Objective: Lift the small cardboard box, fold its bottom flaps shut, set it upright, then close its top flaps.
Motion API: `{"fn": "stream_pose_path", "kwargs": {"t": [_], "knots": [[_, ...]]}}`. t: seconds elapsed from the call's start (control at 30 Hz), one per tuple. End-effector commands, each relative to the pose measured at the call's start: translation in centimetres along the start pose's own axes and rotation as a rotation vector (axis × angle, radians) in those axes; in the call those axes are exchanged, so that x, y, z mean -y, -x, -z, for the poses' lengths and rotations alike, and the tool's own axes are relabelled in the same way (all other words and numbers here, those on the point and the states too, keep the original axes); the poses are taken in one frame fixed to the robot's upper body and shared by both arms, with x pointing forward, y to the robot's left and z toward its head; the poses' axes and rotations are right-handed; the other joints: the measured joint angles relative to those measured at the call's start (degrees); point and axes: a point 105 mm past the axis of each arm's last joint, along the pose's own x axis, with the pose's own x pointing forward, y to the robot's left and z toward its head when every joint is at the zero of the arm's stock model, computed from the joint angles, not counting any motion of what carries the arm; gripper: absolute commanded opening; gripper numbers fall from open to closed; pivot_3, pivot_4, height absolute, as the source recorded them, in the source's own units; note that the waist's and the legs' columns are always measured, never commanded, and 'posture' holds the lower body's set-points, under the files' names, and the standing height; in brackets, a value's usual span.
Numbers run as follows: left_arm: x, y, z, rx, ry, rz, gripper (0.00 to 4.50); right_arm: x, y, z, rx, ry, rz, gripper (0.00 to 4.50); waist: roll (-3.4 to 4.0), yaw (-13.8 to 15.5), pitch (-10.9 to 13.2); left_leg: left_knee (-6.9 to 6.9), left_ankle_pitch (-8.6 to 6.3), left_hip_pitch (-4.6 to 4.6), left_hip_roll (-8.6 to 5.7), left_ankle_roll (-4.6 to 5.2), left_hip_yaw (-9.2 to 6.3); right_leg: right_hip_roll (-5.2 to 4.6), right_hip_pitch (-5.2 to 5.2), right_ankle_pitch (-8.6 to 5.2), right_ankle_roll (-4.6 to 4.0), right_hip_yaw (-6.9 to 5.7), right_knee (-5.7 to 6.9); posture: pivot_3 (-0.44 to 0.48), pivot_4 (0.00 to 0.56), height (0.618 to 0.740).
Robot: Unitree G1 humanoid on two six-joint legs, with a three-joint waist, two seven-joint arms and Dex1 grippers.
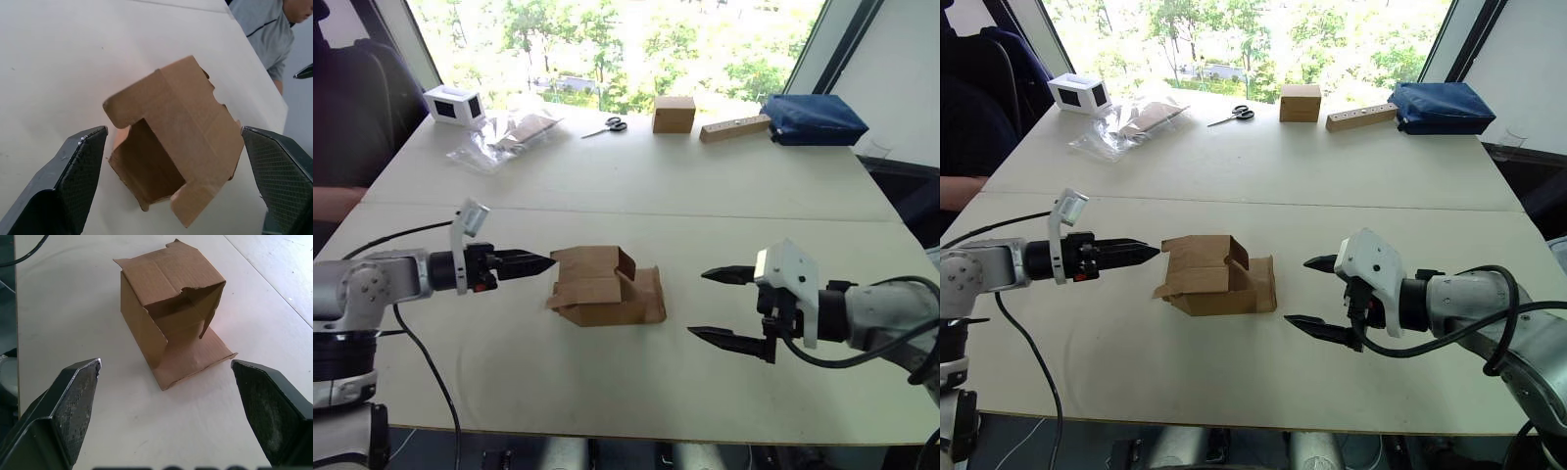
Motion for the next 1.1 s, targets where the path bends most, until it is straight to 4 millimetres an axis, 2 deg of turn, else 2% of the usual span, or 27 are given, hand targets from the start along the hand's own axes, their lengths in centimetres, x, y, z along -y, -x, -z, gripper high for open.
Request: {"fn": "stream_pose_path", "kwargs": {"t": [0.03, 0.27, 0.37, 0.57, 0.73, 0.97, 1.07, 1.1], "knots": [[-0.1, -0.8, 0.4, -0.003, 0.061, 0.039, 4.49, -0.6, 0.0, -0.9, 0.031, 0.036, 0.007, 4.5, 0.0, 0.16, 0.0, 0.0, 0.0, 0.0, 0.0, 0.0, 0.0, 0.0, 0.0, 0.0, -0.01, 0.0, -0.01, 0.0, 0.15, 0.74], [1.6, -2.2, 1.2, -0.03, 0.273, 0.214, 4.49, -1.2, -0.2, -0.3, 0.011, 0.045, 0.013, 4.5, -0.05, 0.28, -0.01, 0.02, 0.0, -0.03, -0.03, 0.01, -0.03, -0.03, 0.02, -0.01, -0.01, 0.01, -0.02, 0.0, 0.15, 0.74], [1.8, -3.6, 2.2, -0.078, 0.29, 0.213, 4.49, -1.4, -0.1, -0.2, -0.004, 0.057, 0.017, 4.5, -0.05, 0.14, -0.01, 0.03, 0.0, -0.03, -0.03, 0.02, -0.03, -0.03, 0.02, 0.0, -0.01, 0.03, -0.02, 0.0, 0.15, 0.74], [2.4, -5.1, 0.8, -0.018, 0.338, 0.248, 4.49, -1.3, 0.0, -0.3, -0.003, 0.059, 0.028, 4.5, -0.07, 0.29, -0.02, 0.05, 0.01, -0.01, -0.02, 0.0, -0.06, -0.01, 0.02, 0.0, 0.0, 0.03, 0.03, 0.0, 0.15, 0.74], [3.1, -5.5, 1.3, -0.043, 0.34, 0.258, 4.49, -1.4, 0.0, -0.3, -0.007, 0.056, 0.032, 4.5, -0.07, 0.12, -0.03, 0.05, 0.01, -0.01, -0.02, 0.01, -0.04, -0.01, 0.02, 0.0, 0.0, 0.05, 0.02, 0.0, 0.15, 0.74], [2.8, -5.2, 0.8, -0.035, 0.348, 0.256, 4.49, -1.4, -0.1, -0.2, -0.01, 0.049, 0.039, 4.5, -0.07, 0.25, -0.03, 0.05, 0.01, -0.01, -0.02, -0.01, -0.05, -0.01, 0.02, 0.0, -0.01, 0.04, 0.04, 0.0, 0.15, 0.74], [2.9, -5.2, 0.6, -0.035, 0.337, 0.264, 3.8, -1.4, -0.1, -0.2, -0.01, 0.049, 0.041, 4.5, -0.07, 0.26, -0.03, 0.05, 0.01, -0.01, -0.03, -0.01, -0.05, -0.02, 0.02, -0.01, -0.01, 0.04, 0.03, 0.0, 0.15, 0.74], [2.9, -5.2, 0.6, -0.035, 0.336, 0.265, 3.27, -1.4, -0.1, -0.2, -0.01, 0.05, 0.042, 4.5, -0.07, 0.27, -0.03, 0.05, 0.01, -0.01, -0.03, -0.01, -0.05, -0.02, 0.02, 0.0, -0.01, 0.04, 0.03, 0.0, 0.15, 0.74]]}}
